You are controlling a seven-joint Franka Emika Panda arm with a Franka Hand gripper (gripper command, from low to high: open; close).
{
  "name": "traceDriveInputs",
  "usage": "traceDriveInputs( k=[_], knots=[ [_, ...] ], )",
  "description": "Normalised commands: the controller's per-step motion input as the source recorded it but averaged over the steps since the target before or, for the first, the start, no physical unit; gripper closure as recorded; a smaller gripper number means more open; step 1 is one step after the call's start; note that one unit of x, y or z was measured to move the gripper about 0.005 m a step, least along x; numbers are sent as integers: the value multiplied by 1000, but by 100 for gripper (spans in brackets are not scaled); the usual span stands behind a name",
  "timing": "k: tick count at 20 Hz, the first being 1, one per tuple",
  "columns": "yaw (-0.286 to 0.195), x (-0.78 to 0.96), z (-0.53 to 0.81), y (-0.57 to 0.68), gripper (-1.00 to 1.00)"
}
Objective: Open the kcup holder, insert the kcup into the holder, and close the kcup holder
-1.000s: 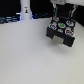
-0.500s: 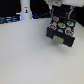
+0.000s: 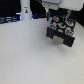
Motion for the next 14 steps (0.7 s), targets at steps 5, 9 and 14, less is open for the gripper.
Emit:
traceDriveInputs(
  k=[5, 9, 14],
  knots=[
    [68, 567, 129, -98, -100],
    [72, 635, 16, -17, -100],
    [72, 722, -50, 12, -100]
  ],
)
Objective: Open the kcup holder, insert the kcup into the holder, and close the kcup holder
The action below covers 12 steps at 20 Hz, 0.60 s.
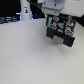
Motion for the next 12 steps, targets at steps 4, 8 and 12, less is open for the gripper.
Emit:
traceDriveInputs(
  k=[4, 8, 12],
  knots=[
    [86, 714, -93, 90, -100],
    [128, 402, -165, 278, -100],
    [183, 78, -216, 263, -100]
  ],
)
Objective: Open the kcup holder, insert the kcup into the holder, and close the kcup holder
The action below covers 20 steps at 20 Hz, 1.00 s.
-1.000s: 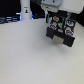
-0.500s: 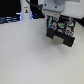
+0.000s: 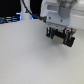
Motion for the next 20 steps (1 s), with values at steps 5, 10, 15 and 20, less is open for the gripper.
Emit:
traceDriveInputs(
  k=[5, 10, 15, 20],
  knots=[
    [221, 13, -194, 248, -100],
    [190, -153, -114, 307, -100],
    [133, -311, -12, 452, -100],
    [87, -361, 18, 602, -100]
  ],
)
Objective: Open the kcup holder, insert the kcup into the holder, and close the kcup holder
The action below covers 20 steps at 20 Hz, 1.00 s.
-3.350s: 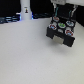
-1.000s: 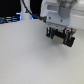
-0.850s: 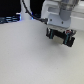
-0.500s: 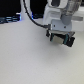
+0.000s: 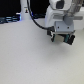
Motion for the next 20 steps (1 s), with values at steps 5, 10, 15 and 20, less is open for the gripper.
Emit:
traceDriveInputs(
  k=[5, 10, 15, 20],
  knots=[
    [78, -531, 65, 578, -100],
    [60, -784, 4, 478, -100],
    [67, -902, -29, 377, -100],
    [80, -849, -18, 375, -100]
  ],
)
